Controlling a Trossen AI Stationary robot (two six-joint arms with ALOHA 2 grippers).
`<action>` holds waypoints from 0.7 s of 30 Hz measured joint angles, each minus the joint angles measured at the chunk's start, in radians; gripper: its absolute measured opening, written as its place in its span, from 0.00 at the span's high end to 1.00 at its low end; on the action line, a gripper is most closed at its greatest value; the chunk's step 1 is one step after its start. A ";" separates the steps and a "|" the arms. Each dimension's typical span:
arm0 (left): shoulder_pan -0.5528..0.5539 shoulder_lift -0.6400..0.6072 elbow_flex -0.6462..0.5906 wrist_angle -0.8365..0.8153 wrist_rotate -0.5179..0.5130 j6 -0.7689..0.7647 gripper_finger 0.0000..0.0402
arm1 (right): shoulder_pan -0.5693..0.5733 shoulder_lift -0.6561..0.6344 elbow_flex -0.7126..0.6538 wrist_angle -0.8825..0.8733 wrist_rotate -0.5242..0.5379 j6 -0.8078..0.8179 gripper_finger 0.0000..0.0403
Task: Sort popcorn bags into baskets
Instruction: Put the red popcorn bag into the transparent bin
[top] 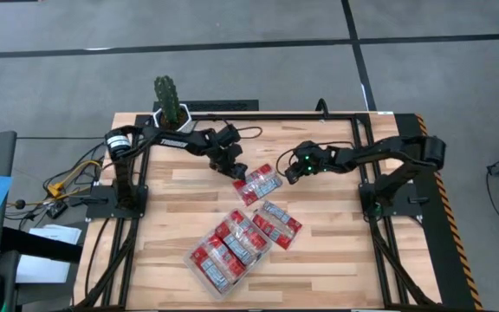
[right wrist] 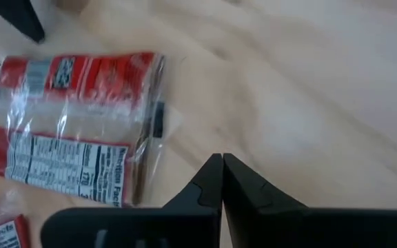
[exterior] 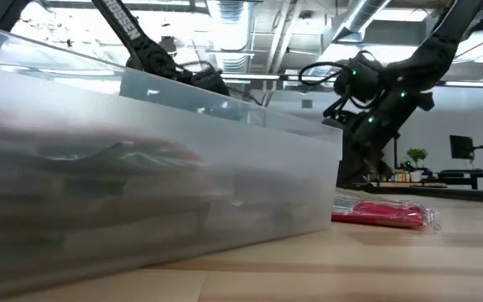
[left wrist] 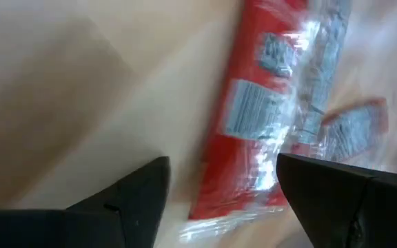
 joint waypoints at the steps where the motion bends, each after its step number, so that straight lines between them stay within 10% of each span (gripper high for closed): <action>1: -0.004 0.017 0.001 0.016 0.041 -0.001 0.34 | 0.006 0.019 0.000 0.019 -0.008 0.005 0.93; 21: -0.048 0.089 0.003 0.225 0.094 -0.115 0.40 | 0.064 0.304 0.221 0.126 -0.091 -0.094 0.92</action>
